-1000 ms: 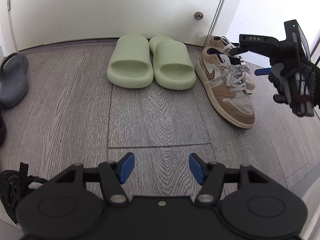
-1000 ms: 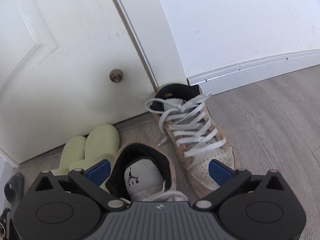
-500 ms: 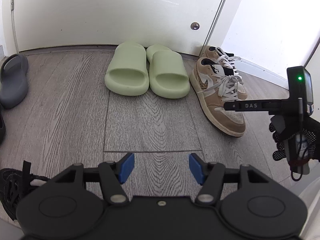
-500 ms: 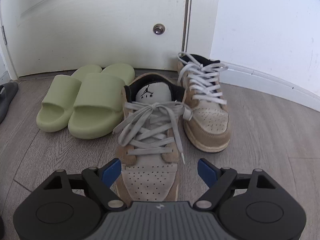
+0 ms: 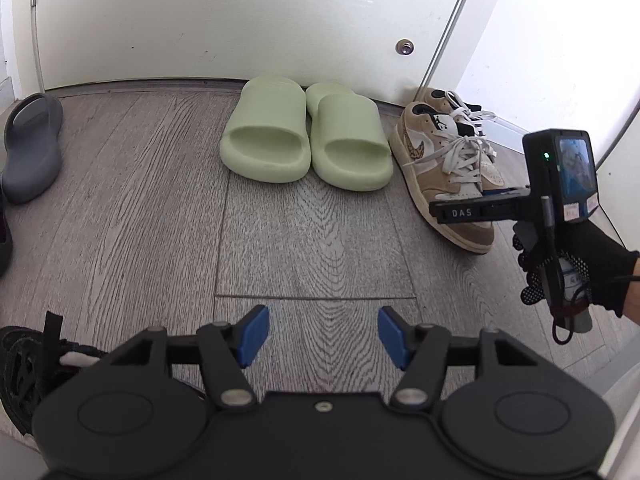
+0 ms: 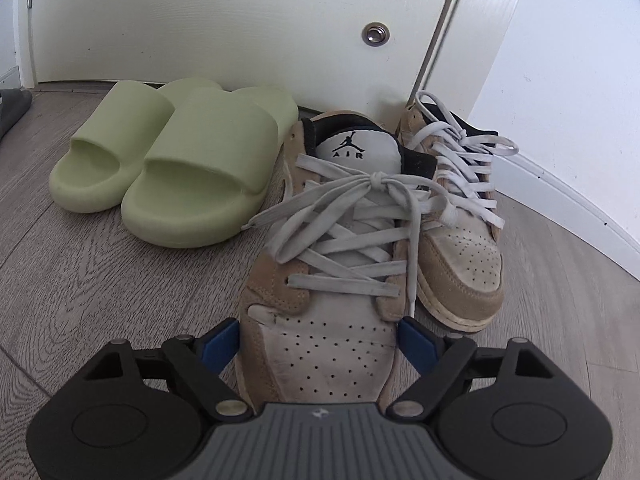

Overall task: Organize scattered shoes
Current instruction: 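Push the Jordan sneaker against the tan sneaker with the right tool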

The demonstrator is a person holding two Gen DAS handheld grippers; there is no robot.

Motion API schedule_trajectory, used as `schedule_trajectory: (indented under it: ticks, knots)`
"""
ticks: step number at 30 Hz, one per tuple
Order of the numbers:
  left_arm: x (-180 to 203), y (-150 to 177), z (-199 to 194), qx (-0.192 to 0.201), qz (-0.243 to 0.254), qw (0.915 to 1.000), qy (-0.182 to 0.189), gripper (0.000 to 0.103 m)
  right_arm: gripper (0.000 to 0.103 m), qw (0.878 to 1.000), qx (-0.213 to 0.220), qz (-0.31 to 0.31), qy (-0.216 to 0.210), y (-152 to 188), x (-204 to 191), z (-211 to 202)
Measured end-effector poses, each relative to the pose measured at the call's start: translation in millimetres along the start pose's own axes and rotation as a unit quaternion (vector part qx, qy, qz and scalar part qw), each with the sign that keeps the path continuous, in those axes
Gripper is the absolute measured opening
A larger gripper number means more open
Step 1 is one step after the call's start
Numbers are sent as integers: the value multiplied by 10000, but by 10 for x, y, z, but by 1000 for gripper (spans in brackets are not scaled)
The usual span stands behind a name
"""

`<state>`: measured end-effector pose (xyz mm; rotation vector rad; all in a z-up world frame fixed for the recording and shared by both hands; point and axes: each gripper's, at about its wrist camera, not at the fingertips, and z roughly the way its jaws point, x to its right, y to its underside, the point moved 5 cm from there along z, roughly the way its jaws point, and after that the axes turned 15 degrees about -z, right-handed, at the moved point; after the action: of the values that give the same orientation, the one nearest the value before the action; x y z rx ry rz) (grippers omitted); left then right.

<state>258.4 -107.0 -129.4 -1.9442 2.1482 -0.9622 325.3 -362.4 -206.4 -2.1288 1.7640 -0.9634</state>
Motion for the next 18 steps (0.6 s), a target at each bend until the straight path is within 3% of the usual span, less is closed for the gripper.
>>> schedule_trajectory:
  ticks: [18]
  knots:
    - [-120, 5, 111, -96, -166, 9997, -152, 61, 87, 9993, 337, 70, 161, -618, 129, 593]
